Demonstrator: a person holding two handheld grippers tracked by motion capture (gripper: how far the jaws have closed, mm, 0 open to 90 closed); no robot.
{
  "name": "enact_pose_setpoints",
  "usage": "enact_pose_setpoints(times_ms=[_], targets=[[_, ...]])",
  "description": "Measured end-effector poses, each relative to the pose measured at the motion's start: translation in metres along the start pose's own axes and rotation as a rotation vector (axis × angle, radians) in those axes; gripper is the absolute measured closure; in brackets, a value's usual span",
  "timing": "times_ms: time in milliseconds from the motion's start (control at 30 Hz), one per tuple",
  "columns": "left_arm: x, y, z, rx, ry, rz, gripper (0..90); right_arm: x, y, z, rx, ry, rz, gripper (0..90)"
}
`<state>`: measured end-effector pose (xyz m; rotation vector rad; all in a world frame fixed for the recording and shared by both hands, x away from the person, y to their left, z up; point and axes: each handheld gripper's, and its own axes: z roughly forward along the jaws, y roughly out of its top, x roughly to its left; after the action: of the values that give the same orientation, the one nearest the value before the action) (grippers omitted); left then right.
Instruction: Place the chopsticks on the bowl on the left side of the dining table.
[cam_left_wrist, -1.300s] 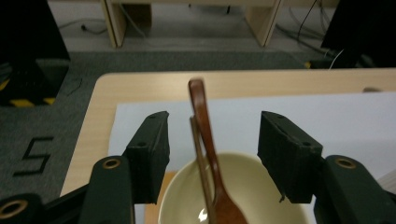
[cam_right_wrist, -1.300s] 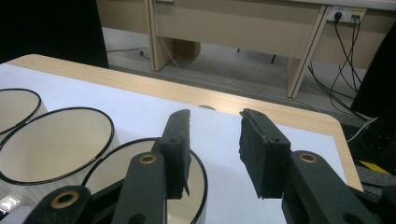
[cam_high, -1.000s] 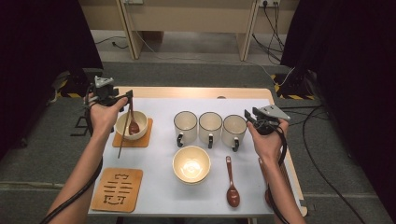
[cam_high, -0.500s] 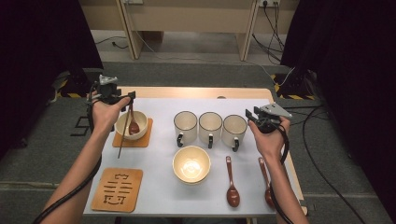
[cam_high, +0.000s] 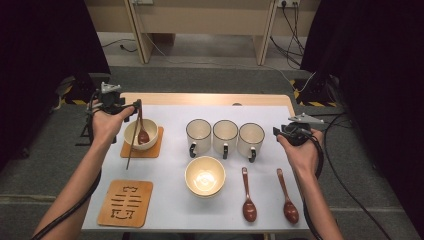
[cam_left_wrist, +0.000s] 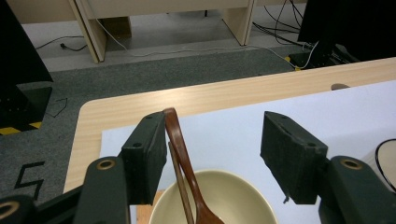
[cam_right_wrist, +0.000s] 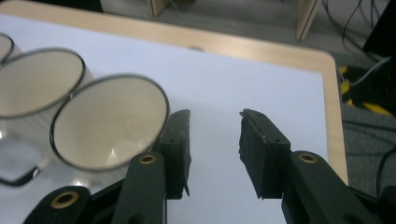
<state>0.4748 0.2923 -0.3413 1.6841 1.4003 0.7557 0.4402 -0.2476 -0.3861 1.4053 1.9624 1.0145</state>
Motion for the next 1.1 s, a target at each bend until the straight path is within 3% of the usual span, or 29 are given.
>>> enact_pose_setpoints(times_ms=[233,333,633,833,1100], targets=[[0.009,-0.024,-0.018,-0.012,-0.019,-0.039,39.5,-0.009,-0.014,-0.008,0.192,0.0,0.022,64.5],[0.013,-0.038,-0.025,-0.005,-0.023,-0.04,38.8,-0.013,-0.022,-0.011,0.282,-0.007,0.041,66.2],[0.018,-0.071,-0.042,-0.001,-0.02,-0.039,38.3,-0.016,-0.044,-0.02,0.483,-0.015,0.088,69.7],[0.016,-0.092,-0.05,-0.005,-0.021,-0.045,37.8,-0.02,-0.059,-0.023,0.584,-0.035,0.138,72.8],[0.01,-0.115,-0.057,-0.01,-0.016,-0.054,37.4,-0.028,-0.07,-0.022,0.647,-0.052,0.157,74.2]])
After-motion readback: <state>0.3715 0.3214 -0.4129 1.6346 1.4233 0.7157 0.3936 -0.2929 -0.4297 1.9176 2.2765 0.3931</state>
